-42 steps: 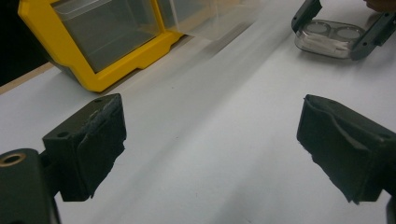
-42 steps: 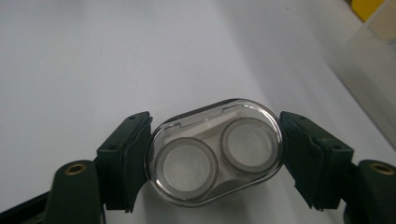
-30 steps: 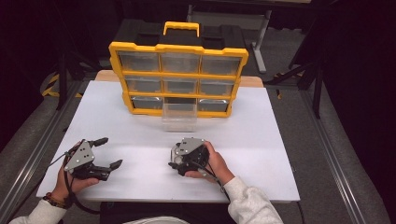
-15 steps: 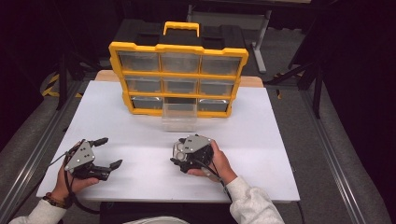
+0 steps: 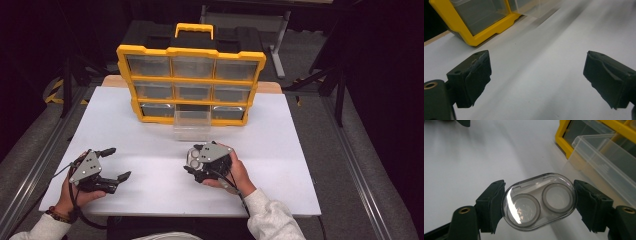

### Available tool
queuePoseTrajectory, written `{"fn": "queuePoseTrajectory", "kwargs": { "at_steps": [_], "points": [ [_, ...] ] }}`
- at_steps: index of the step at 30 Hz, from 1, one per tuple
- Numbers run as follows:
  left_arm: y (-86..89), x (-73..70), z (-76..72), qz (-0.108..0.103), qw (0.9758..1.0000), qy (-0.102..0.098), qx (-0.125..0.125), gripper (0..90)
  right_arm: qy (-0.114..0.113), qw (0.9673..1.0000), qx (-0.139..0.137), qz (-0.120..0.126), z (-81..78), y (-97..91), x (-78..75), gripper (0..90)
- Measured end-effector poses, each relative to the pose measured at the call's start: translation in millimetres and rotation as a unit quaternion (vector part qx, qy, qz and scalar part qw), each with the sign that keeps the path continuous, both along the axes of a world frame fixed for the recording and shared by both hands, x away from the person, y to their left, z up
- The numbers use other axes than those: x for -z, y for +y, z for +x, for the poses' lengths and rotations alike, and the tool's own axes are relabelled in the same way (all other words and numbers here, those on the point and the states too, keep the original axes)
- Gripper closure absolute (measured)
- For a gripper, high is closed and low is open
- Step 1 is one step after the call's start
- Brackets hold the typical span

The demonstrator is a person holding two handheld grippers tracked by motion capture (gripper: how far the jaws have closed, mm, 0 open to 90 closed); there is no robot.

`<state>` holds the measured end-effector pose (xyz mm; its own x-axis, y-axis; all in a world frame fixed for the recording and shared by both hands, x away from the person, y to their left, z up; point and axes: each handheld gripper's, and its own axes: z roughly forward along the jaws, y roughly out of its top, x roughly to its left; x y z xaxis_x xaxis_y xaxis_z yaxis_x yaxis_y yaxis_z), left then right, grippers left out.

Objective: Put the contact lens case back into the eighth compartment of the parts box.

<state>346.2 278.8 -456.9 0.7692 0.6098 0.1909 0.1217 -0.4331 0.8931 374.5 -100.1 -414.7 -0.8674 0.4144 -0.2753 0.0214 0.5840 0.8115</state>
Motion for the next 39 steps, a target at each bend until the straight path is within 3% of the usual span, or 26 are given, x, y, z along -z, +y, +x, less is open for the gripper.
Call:
{"fn": "queuePoseTrajectory", "kwargs": {
  "at_steps": [8,23,30,39],
  "points": [
    [0.2,-0.6,-0.7,-0.002,1.0,-0.001,0.001,8.9,-0.024,0.9993,0.024,0.018,6.7,-9.1,-11.8,28.6],
    [1.4,-0.1,-0.5,-0.008,1.0,0.002,0.004,9.1,-0.075,0.9934,0.069,0.053,34.7,-16.0,-40.0,28.6],
    [1.4,0.1,-0.3,-0.009,0.9999,0.003,0.004,9.1,-0.083,0.9893,0.092,0.077,49.0,-16.0,-46.5,28.5],
    [1.5,0.4,-0.1,-0.01,0.9999,0.005,0.005,9.5,-0.084,0.9879,0.111,0.068,65.4,-8.2,-43.7,28.5]
  ]
}}
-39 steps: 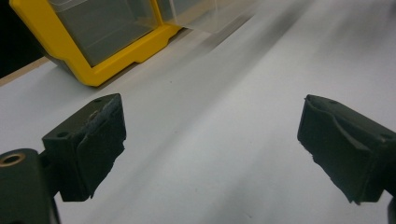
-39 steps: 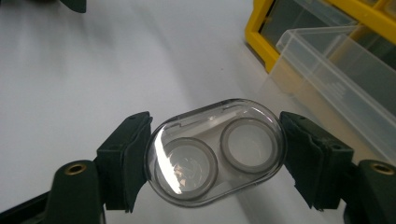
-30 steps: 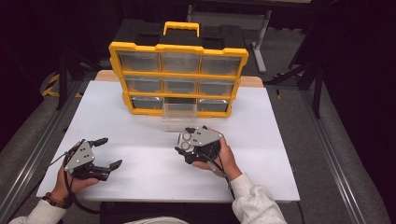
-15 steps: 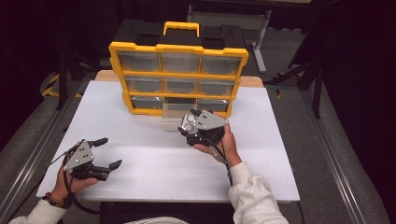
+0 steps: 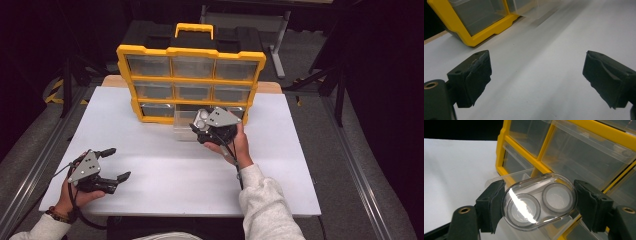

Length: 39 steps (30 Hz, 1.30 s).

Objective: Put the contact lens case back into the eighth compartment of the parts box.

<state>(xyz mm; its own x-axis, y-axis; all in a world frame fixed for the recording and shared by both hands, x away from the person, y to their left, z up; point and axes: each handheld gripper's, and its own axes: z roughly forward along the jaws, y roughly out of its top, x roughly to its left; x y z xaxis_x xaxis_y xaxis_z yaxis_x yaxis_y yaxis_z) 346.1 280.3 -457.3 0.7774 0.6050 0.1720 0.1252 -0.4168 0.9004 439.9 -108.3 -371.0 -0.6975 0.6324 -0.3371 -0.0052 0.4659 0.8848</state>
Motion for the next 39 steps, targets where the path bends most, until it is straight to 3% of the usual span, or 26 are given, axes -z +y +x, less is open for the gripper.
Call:
{"fn": "queuePoseTrajectory", "kwargs": {
  "at_steps": [16,39],
  "points": [
    [0.7,0.4,0.7,-0.004,1.0,-0.001,-0.003,8.8,0.026,0.9994,0.021,0.01,22.9,5.3,4.8,28.5],
    [0.6,0.6,0.8,-0.002,1.0,0.0,-0.001,9.0,0.05,0.9981,0.033,0.011,32.1,5.6,14.7,28.2]
  ]
}}
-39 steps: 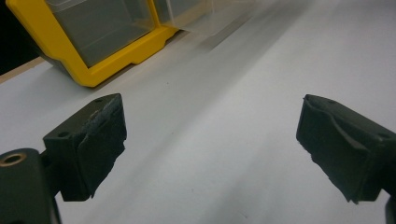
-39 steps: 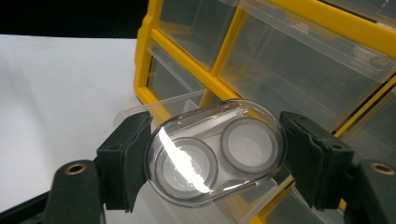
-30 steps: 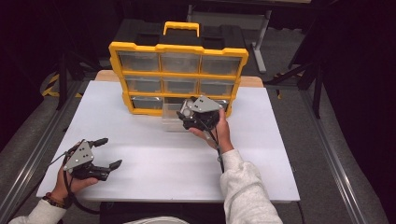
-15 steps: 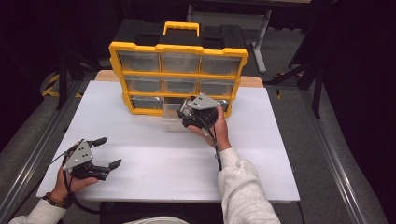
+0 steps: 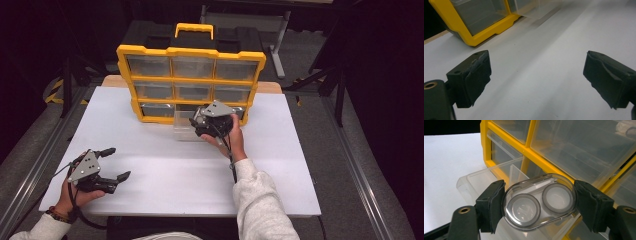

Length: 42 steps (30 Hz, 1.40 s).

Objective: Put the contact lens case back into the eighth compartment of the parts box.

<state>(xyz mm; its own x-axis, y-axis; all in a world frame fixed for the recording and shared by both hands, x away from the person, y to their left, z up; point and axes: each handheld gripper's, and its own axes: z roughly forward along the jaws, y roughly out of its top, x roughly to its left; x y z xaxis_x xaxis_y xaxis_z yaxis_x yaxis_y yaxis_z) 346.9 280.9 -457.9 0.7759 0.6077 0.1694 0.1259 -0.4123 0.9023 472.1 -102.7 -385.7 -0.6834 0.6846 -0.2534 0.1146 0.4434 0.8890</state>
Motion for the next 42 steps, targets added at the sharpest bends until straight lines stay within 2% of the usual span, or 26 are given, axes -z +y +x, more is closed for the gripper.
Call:
{"fn": "queuePoseTrajectory", "kwargs": {
  "at_steps": [24,35,42],
  "points": [
    [0.0,0.3,-0.2,-0.002,1.0,0.0,0.001,9.4,0.007,0.9999,0.006,0.011,1.5,-1.6,4.4,26.4],
    [-0.3,0.6,-0.2,0.001,1.0,0.0,0.0,9.4,-0.005,0.9998,0.006,0.017,-3.8,-4.7,-1.8,25.7],
    [-1.0,0.7,-0.3,0.004,1.0,0.0,0.0,9.6,-0.02,0.9996,0.007,0.02,-11.2,-8.6,-7.7,25.3]
  ]
}}
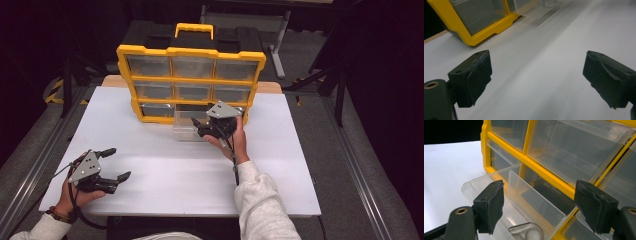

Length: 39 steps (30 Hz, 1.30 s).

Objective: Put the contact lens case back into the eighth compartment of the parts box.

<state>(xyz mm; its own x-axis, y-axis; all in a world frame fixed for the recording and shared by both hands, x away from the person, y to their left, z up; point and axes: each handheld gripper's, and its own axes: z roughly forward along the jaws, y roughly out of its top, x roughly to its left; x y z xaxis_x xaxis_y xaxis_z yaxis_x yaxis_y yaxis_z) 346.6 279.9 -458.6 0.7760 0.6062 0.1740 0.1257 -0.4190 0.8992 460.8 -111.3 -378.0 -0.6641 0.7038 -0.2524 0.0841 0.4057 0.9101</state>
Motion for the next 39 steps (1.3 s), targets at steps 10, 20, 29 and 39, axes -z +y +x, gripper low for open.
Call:
{"fn": "queuePoseTrajectory", "kwargs": {
  "at_steps": [10,20,29,39],
  "points": [
    [-0.1,0.4,0.1,0.001,1.0,0.002,-0.001,9.7,-0.008,0.9999,0.0,0.007,-7.5,-6.1,-2.0,24.7],
    [0.0,0.1,-0.4,0.002,1.0,0.001,0.0,9.7,-0.016,0.9999,0.002,0.005,-18.3,-11.8,-2.6,23.7],
    [0.3,-0.6,-1.3,0.001,1.0,-0.001,0.001,9.7,-0.024,0.9997,-0.004,-0.002,-27.8,-14.8,-6.6,23.4],
    [0.3,-0.8,-1.5,0.002,1.0,-0.003,0.001,9.8,-0.037,0.9992,-0.013,-0.012,-39.2,-17.6,-10.7,22.3]
  ]
}}
